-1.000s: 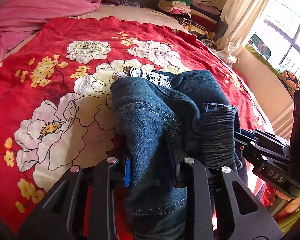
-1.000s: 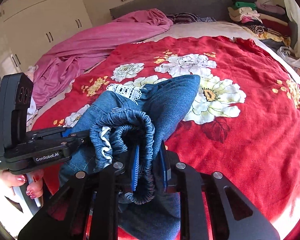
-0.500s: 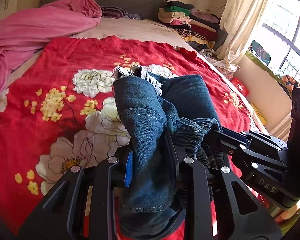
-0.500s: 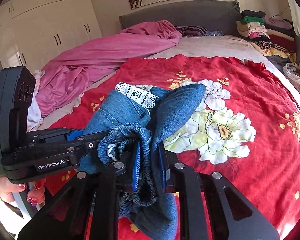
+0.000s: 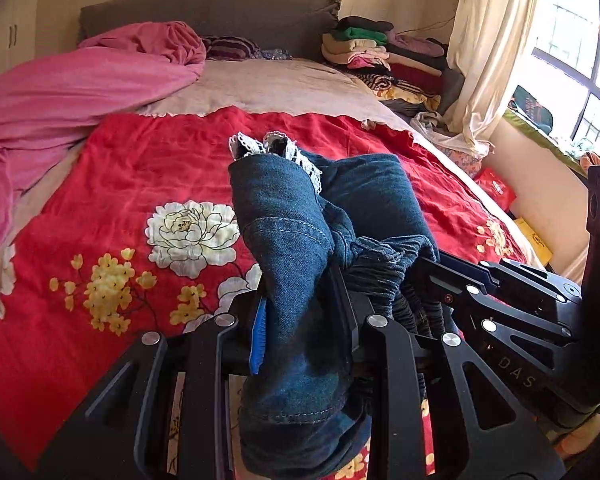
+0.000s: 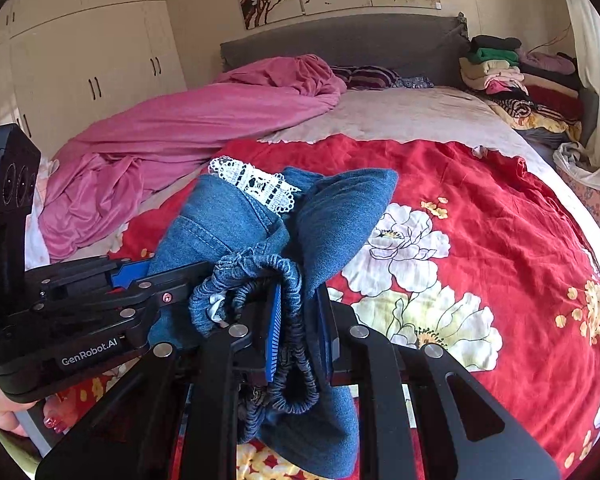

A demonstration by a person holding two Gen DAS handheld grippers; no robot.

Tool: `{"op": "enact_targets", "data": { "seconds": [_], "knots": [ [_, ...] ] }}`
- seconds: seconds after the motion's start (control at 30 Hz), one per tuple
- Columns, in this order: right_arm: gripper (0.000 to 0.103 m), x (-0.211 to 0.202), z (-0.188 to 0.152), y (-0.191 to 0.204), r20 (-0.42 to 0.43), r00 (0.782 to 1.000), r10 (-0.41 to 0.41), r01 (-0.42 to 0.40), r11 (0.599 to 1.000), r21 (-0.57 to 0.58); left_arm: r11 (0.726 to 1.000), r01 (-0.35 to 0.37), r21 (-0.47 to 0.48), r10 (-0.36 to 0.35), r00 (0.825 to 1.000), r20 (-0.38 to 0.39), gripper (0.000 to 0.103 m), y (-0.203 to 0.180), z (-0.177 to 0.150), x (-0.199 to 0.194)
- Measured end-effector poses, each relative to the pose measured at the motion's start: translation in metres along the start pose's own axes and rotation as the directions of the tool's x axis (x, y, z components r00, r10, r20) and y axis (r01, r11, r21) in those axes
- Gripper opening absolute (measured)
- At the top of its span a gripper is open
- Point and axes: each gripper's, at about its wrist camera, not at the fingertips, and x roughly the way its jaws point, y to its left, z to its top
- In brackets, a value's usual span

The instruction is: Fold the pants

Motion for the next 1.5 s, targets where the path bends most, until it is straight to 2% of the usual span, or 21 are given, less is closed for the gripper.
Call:
{"op": "enact_targets", "data": {
  "seconds": [0.23,0.53,0.67,0.7,0.77,0.97,1.17,1.33,1.5],
  "knots": [
    [0.015,0.024,0.0,-0.009,-0.019,0.999,-0.038,0.038,0.999,-0.007,1.0,-0.018,0.007,0.018,1.0,0.018,0.02,0.002,0.0,0.02],
    [0.015,0.056,-0.021,-0.033,-0.089,0.992,-0.095,0.099,0.994,0.043,0.997,-0.078,-0.016,0.078,0.997,-0.028,0.02,0.024,-0.018,0.055],
    [0.016,0.064,-0.032,-0.048,-0.127,0.986,-0.109,0.12,0.99,0.079,0.995,-0.082,-0.05,0.079,0.995,-0.062,0.021,0.037,-0.028,0.063],
    [0.017,0.067,-0.035,-0.05,-0.145,0.983,-0.114,0.127,0.989,0.08,0.995,-0.082,-0.056,0.078,0.995,-0.064,0.021,0.038,-0.031,0.064],
    [0.025,0.073,-0.041,-0.054,-0.174,0.975,-0.139,0.153,0.985,0.074,0.995,-0.085,-0.061,0.081,0.994,-0.07,0.023,0.039,-0.035,0.065],
    [0.038,0.076,-0.052,-0.063,-0.197,0.969,-0.152,0.175,0.979,0.108,0.993,-0.085,-0.084,0.079,0.994,-0.077,0.037,0.043,-0.043,0.064],
    [0.047,0.068,-0.057,-0.063,-0.201,0.967,-0.159,0.184,0.976,0.113,0.991,-0.077,-0.108,0.069,0.994,-0.08,0.049,0.049,-0.047,0.057],
    [0.051,0.06,-0.061,-0.063,-0.199,0.965,-0.168,0.194,0.974,0.121,0.989,-0.087,-0.121,0.077,0.994,-0.083,0.062,0.052,-0.051,0.05],
    [0.052,0.05,-0.067,-0.06,-0.186,0.965,-0.185,0.21,0.97,0.121,0.987,-0.08,-0.14,0.068,0.994,-0.083,0.068,0.055,-0.057,0.04]
  ]
}}
